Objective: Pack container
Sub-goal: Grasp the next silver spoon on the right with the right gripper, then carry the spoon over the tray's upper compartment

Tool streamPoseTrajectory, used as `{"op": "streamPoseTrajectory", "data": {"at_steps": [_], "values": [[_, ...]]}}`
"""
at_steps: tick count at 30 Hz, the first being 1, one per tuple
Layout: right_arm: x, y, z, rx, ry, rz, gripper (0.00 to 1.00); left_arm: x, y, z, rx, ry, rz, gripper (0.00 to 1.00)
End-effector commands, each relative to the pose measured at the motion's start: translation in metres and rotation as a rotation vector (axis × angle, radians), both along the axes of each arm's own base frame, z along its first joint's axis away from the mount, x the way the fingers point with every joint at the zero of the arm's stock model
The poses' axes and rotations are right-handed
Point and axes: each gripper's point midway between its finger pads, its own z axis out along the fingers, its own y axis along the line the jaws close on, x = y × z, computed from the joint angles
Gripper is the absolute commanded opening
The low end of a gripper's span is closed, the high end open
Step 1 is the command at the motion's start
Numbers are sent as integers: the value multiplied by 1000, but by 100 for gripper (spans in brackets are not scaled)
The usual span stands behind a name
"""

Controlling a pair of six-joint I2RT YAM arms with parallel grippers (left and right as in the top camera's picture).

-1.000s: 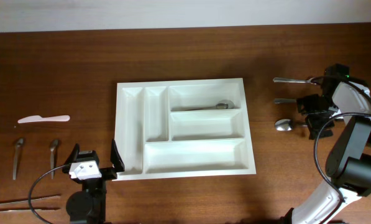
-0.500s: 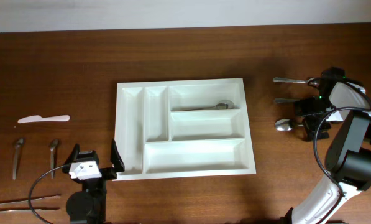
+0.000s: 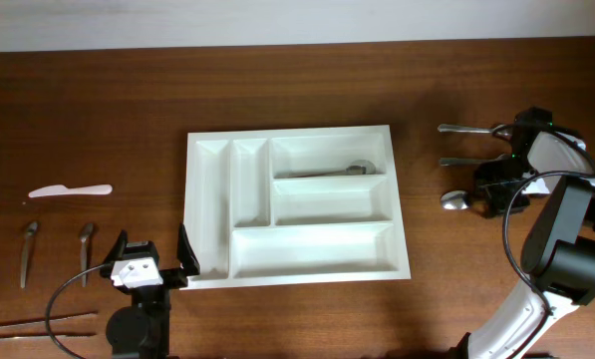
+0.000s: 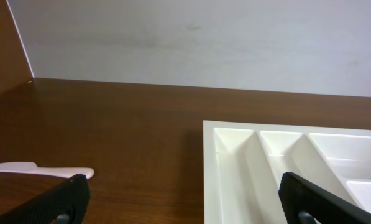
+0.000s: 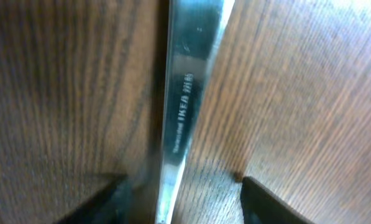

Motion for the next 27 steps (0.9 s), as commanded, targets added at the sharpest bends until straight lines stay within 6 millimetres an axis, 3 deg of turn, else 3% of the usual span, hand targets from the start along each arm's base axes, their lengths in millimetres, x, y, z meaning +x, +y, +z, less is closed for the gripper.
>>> {"op": "streamPoseTrajectory", "data": {"at_steps": [1,4,11,18,22,27], "values": [[-3,2,-9,3,26,1,43,0,0,0,19,-2,-5,99],[-3,3,-9,7,25,2,27,0,0,0,19,-2,-5,99],[6,12,-8,64,-16,-2,14,0,0,0,19,-2,-5,99],[24,17,3,103,-81,1,11,0,0,0,19,-2,-5,99],[46,24,18,139,-151,21,4,0,0,0,19,-2,-5,99],[72,34,45,130,-208,66,4,0,0,0,19,-2,-5,99]]}}
